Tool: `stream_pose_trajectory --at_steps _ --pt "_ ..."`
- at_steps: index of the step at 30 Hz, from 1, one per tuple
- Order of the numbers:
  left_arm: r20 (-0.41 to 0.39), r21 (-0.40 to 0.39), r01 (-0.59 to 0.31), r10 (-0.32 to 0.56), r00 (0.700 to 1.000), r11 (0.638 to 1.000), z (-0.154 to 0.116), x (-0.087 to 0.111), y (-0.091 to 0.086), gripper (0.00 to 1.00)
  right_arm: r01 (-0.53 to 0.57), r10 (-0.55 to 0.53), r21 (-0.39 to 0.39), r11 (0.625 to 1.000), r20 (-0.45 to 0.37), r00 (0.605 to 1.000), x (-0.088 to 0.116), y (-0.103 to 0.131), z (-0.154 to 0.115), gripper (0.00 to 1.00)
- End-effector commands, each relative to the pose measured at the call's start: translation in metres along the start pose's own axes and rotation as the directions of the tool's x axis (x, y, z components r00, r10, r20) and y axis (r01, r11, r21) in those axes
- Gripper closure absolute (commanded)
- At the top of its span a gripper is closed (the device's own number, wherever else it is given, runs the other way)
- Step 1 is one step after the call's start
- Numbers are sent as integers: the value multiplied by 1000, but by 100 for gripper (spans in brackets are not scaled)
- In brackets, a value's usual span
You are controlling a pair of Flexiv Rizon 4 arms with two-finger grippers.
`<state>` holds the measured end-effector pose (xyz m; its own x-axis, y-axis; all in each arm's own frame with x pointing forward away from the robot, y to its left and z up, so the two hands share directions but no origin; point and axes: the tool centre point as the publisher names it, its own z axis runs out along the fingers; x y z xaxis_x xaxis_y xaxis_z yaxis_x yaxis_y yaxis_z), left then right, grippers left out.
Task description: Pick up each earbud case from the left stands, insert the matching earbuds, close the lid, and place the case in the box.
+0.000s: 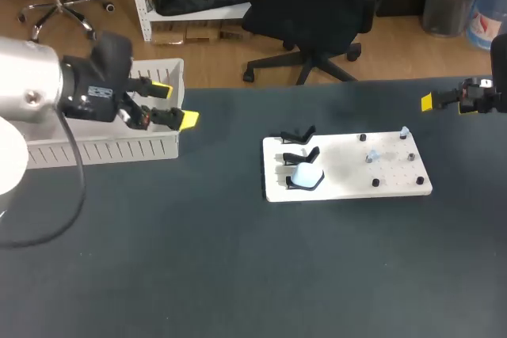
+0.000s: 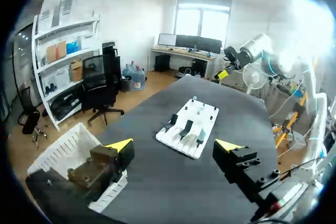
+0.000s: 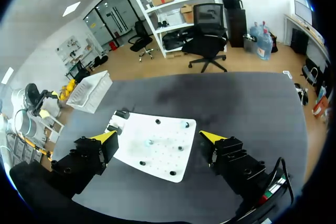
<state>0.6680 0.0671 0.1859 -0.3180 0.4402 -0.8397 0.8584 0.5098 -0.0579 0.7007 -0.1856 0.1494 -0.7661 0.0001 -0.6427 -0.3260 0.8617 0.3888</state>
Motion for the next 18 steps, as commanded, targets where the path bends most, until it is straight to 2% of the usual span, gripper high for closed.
stream_pose_trajectory --at_steps 1,7,12,14,18 --pt "168 190 -222 192 967 956 20 0 -3 0 1 -1 -1 1000 -1 1000 0 -1 0 0" --pt "214 317 -328 270 939 890 49 -4 -30 0 1 -1 -1 1000 -1 1000 0 -1 0 0" --pt "223 412 -373 304 926 831 69 3 -51 0 1 -1 -1 1000 -1 1000 0 -1 0 0" --pt "214 443 -371 306 928 816 76 9 -58 0 1 -1 -1 1000 -1 1000 0 -1 0 0" --pt "185 487 -325 268 945 811 90 24 -69 0 1 -1 -1 1000 -1 1000 0 -1 0 0"
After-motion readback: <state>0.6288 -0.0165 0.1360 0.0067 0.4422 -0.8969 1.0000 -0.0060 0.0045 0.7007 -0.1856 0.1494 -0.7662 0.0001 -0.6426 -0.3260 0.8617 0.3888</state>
